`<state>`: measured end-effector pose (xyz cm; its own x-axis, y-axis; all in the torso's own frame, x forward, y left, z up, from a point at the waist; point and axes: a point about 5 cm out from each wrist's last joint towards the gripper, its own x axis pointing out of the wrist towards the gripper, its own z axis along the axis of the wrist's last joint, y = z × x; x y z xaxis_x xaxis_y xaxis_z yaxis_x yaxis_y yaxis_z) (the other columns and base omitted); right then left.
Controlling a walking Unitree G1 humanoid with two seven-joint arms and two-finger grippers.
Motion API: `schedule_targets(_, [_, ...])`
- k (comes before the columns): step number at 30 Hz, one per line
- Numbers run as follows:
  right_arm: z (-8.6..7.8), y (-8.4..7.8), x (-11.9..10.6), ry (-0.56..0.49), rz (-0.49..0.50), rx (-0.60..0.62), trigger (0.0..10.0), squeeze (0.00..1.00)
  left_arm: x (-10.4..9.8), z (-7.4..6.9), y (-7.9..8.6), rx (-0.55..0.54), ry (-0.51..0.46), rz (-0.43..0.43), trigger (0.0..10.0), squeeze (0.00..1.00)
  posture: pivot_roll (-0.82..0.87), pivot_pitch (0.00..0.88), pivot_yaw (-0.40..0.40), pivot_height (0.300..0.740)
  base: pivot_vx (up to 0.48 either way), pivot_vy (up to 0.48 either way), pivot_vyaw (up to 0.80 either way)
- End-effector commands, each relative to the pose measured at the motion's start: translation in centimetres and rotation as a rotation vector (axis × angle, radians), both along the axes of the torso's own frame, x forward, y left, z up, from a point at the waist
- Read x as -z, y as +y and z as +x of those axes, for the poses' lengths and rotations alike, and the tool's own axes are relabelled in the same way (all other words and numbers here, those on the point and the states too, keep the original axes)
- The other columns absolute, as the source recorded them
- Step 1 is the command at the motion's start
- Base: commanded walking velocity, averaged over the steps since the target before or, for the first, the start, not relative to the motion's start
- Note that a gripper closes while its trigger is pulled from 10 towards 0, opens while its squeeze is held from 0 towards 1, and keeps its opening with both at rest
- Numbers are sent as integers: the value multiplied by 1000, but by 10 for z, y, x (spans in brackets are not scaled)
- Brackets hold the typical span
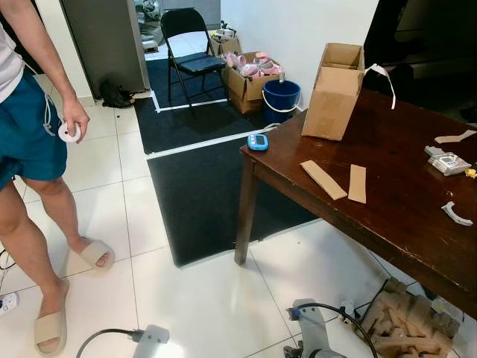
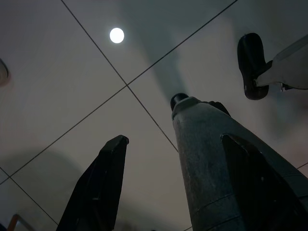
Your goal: Picking trash to rubbish bin
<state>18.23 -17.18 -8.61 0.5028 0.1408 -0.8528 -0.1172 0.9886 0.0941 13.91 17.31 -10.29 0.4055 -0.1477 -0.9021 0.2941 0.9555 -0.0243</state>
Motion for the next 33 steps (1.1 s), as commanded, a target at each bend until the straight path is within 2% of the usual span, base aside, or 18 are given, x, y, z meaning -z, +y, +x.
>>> schedule_targets(1, [-1, 2, 1, 6, 5, 7, 10000, 0, -1, 1, 5, 11, -3, 14, 10000, 0, 13, 7, 18, 740, 0, 0, 0])
schedule_targets(20, [0, 0, 0, 4, -3, 1, 10000, 0, -2, 6, 2, 7, -14, 3, 10000, 0, 17, 4, 8, 740, 0, 0, 0])
schedule_targets(33, [-2, -2, 1, 7, -9, -3, 10000, 0, -1, 3, 0, 12, -11, 0, 10000, 0, 15, 3, 7, 740, 0, 0, 0])
